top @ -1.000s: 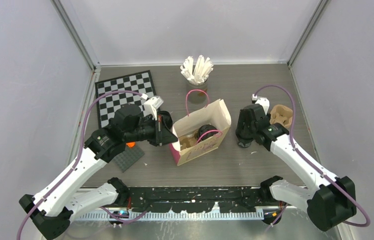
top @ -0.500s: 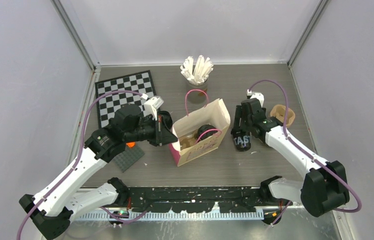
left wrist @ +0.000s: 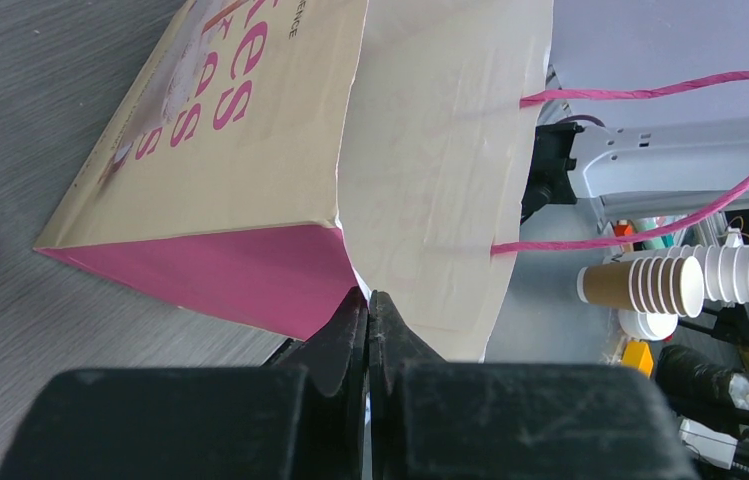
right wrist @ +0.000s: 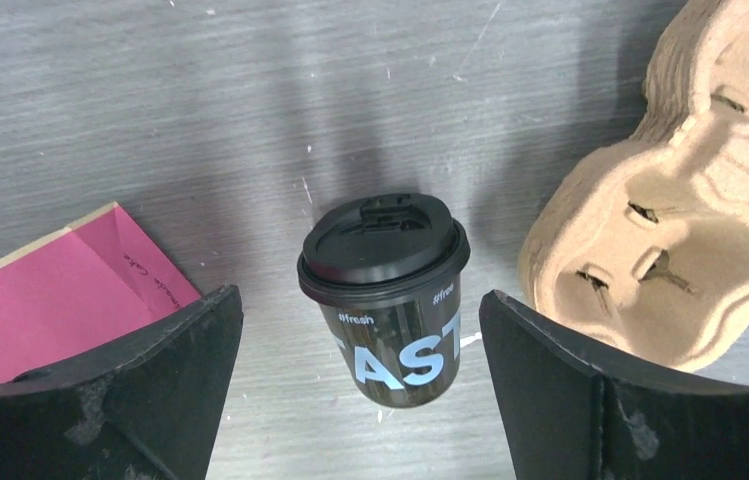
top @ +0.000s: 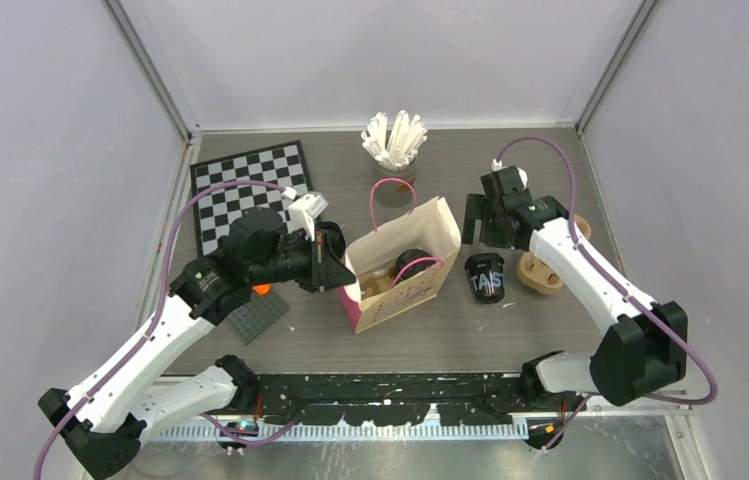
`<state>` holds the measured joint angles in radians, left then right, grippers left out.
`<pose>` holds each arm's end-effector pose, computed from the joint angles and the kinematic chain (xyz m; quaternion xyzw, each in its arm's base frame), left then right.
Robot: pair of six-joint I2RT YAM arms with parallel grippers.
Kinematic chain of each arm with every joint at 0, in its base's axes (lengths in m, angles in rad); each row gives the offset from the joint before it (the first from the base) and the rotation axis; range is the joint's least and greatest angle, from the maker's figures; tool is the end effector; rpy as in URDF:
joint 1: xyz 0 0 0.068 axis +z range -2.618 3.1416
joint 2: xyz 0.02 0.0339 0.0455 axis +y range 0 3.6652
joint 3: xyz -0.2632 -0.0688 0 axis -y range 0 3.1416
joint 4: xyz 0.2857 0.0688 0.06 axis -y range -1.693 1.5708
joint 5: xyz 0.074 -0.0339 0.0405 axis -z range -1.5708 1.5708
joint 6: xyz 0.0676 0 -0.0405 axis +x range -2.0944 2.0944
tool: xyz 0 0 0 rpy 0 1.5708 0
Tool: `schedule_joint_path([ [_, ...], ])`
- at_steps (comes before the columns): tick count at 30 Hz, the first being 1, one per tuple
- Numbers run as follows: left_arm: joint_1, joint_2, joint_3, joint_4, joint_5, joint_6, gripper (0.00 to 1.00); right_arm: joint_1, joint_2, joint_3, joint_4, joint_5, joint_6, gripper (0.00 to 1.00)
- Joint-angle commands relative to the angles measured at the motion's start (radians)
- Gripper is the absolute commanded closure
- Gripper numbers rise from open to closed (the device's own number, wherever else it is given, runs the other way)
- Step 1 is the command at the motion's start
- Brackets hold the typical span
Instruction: Pack the takeout coffee
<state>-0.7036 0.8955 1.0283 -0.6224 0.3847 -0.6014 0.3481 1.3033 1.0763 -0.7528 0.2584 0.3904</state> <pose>0.1752 -0.1819 0.3520 0.1412 0.8355 -0.4370 0.3019 0.3067 0.0929 0.2458 0.0576 0.9477 -0.0107 0.3138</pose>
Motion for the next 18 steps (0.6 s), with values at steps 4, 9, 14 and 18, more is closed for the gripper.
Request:
schedule_joint_path([
  [4,0.003,0.04,0.104,-0.005,0.022,-0.06,1.0,-0.058,0.107,0.165,-0.233,-0.123,-0.004,0.08],
  [9,0.003,0.064,0.144,-0.096,-0.056,-0.055,0.87,-0.072,0.166,0.184,-0.27,-0.172,-0.021,0.08],
  [14,0.003,0.054,0.131,-0.093,-0.07,-0.064,0.76,-0.088,0.224,0.186,-0.269,-0.212,-0.045,0.07],
  [18,0.002,0.053,0.125,-0.098,-0.075,-0.065,0.7,-0.098,0.267,0.185,-0.254,-0.224,-0.057,0.07],
])
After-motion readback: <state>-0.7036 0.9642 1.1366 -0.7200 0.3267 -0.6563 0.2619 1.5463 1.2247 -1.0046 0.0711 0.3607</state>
